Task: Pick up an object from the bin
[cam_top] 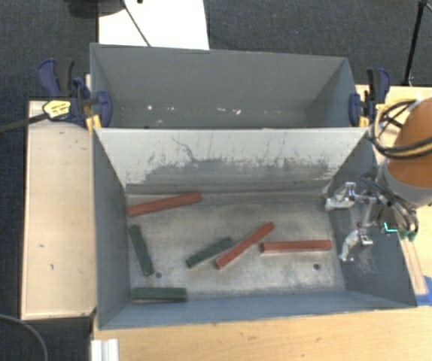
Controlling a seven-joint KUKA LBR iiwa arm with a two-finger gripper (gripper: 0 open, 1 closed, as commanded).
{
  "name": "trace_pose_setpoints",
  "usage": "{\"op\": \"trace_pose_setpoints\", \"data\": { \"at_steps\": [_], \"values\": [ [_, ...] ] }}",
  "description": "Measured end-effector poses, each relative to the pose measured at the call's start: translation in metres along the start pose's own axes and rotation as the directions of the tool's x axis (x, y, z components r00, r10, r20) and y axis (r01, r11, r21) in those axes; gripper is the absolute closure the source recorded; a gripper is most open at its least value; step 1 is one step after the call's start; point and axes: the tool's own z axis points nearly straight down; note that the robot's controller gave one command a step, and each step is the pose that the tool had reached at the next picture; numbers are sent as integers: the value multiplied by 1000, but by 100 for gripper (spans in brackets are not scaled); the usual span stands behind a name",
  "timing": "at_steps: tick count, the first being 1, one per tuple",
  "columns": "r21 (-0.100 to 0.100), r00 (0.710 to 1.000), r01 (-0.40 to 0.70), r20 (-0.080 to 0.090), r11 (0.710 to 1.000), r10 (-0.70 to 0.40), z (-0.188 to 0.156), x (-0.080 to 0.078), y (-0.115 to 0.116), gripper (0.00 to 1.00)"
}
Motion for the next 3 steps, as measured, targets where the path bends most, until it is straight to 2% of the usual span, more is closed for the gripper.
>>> {"op": "trace_pose_setpoints", "data": {
  "at_steps": [1,2,3],
  "values": [
    [2,1000,4,8,1000,-4,-4,-2,0,0],
    [3,1000,-21,19,1000,21,80,-4,11,100],
    [3,1000,-21,19,1000,21,80,-4,11,100]
  ]
}}
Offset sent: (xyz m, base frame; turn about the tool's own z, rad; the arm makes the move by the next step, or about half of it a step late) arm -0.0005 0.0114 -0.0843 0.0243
